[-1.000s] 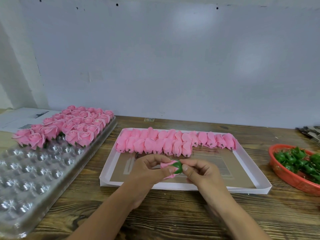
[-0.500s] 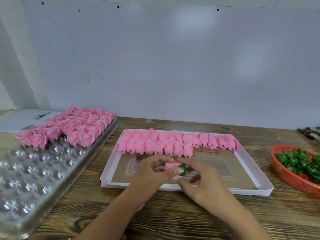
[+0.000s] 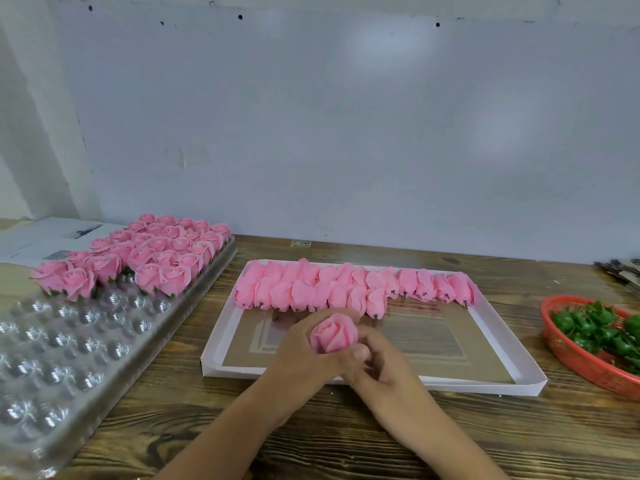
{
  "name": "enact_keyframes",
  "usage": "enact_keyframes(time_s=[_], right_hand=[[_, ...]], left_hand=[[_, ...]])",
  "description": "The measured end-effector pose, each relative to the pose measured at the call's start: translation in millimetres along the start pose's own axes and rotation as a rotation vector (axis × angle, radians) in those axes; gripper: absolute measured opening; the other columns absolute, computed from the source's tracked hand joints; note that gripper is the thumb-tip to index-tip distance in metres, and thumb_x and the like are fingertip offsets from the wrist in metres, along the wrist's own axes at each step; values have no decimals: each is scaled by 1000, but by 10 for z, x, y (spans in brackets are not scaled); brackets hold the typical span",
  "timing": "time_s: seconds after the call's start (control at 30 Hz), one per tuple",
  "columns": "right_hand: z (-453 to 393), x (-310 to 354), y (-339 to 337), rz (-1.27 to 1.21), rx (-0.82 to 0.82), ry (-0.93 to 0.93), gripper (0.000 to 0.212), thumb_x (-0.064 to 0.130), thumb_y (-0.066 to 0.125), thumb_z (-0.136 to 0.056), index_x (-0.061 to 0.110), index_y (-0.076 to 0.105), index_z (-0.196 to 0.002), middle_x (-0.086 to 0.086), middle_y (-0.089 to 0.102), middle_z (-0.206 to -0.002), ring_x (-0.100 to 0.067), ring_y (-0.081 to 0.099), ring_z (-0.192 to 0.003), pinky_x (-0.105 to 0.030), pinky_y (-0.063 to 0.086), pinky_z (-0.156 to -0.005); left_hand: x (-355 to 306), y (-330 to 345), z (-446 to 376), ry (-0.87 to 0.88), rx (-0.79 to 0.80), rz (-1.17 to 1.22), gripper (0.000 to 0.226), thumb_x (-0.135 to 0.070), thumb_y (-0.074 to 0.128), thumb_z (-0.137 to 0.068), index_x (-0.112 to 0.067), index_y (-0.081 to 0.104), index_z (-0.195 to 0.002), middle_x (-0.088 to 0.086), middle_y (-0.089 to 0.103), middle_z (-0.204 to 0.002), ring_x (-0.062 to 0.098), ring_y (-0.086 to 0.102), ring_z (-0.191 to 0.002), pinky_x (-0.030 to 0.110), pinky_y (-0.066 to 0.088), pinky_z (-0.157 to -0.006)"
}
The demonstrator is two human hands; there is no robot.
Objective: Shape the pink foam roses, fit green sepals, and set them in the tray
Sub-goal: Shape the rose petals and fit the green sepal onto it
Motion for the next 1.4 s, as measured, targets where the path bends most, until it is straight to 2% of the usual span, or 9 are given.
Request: enact_keyframes(time_s=[0.17,0.27,0.4,0.5,0.67,0.83,1.07,1.23,1.4], right_hand=[[20,38,111,201,52,-20,23,31,63,-91,38,65,-113,21,70,-107,0,65,-100,-18,51,-82],[25,41,93,215,5,-34,23,29,65,-86,38,66,-108,20,70,-104,-1,65,-98,-20,53,-79],[23,39,67,187,-45,-31,31,26,68,-81,44,65,-107,25,69,-103,6,64,-98,-10,50,-76],[37,21,4,208,-113,-25,27,35,65,-77,44,66,-102,25,70,-97,4,66,-91,-15,53,-71],[22,89,55,113,-78,-45,21,33,65,-80,51,66,-91,14,72,-84,-7,66,-74,-18,51,-64],[8,20,17,152,-97,9,28,30,70,-81,46,67,-104,13,72,-89,-10,64,-74,-25,51,-64],[24,84,-36,404,-122,-78,24,34,69,-81,43,68,-104,16,68,-87,-10,61,-83,-17,48,-61],[45,1,-73,334,-155,-33,26,44,65,-77,32,71,-99,11,71,-84,-8,65,-79,-30,53,-64],[51,-21,-74,231,-144,-22,27,32,62,-80,36,70,-105,15,73,-92,-5,68,-86,-31,56,-73]], left_hand=[[-32,-19,17,49,-44,-136,16,-8,83,-79,-23,77,-81,-4,77,-104,12,71,-97,19,55,-79],[-20,2,23,53,-45,-152,13,-11,83,-79,-11,76,-90,-5,76,-102,13,72,-93,23,56,-79],[-103,23,44,91,-64,-120,19,-30,82,-67,-30,77,-85,-6,76,-102,12,72,-92,19,55,-77],[-173,44,59,133,-87,-128,13,-32,81,-70,-41,72,-72,-8,75,-104,9,71,-91,16,54,-75],[-108,15,49,101,-97,-43,24,-47,68,-81,-29,78,-92,6,76,-96,16,72,-93,22,55,-80],[-151,-54,29,124,-140,36,29,-53,58,-84,-32,77,-93,1,75,-106,17,69,-103,27,55,-88],[-188,-57,21,156,-89,-63,18,-43,71,-80,-30,79,-89,-8,75,-111,11,70,-103,19,54,-85],[-131,21,10,148,-19,-175,13,-46,72,-78,-40,79,-88,-18,72,-115,4,66,-110,20,52,-94],[-75,64,15,129,31,-216,30,-42,79,-74,-39,74,-104,-20,71,-115,1,65,-109,10,48,-88]])
Point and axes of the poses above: each hand's wrist, its own z-axis away from the middle knuckle, its own y-axis out of the palm, x = y × z, the point moved 10 cm from there along -z, towards the middle knuckle
